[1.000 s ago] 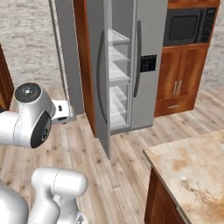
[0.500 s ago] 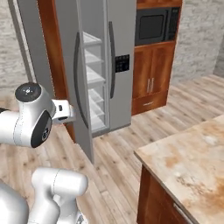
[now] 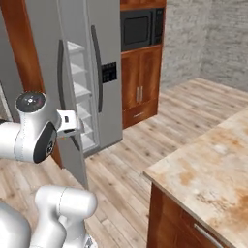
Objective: Pick up both pears from the fridge and place them inside the tupperware on the counter.
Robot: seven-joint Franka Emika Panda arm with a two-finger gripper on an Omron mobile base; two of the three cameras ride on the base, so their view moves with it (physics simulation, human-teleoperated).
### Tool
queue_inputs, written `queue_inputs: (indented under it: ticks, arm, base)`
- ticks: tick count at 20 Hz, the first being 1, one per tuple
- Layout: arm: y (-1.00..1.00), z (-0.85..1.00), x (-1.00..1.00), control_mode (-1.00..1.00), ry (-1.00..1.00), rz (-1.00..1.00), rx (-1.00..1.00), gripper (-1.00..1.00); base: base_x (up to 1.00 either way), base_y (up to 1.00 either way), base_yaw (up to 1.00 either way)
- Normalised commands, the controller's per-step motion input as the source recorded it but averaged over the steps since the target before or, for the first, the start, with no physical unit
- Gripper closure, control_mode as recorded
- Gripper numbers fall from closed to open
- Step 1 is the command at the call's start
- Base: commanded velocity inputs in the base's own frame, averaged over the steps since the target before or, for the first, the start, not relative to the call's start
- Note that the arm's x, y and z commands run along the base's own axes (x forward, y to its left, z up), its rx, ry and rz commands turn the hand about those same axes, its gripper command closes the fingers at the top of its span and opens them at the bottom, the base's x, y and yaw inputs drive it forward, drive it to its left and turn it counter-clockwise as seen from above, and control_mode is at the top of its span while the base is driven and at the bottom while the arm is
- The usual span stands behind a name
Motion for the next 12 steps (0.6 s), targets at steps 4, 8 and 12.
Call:
queue_inputs:
  ticks: [4, 8, 12]
  arm:
    - [0.0, 0.0, 0.0, 1.0, 0.0, 0.0, 0.0, -1.0]
    - [0.0, 0.0, 0.0, 1.0, 0.0, 0.0, 0.0, -1.0]
    - [0.0, 0.0, 0.0, 1.0, 0.0, 0.0, 0.0, -1.0]
  base:
    - [0.47, 0.01, -0.36]
    - [0.49, 0.06, -0.36]
    - [0.55, 0.25, -0.35]
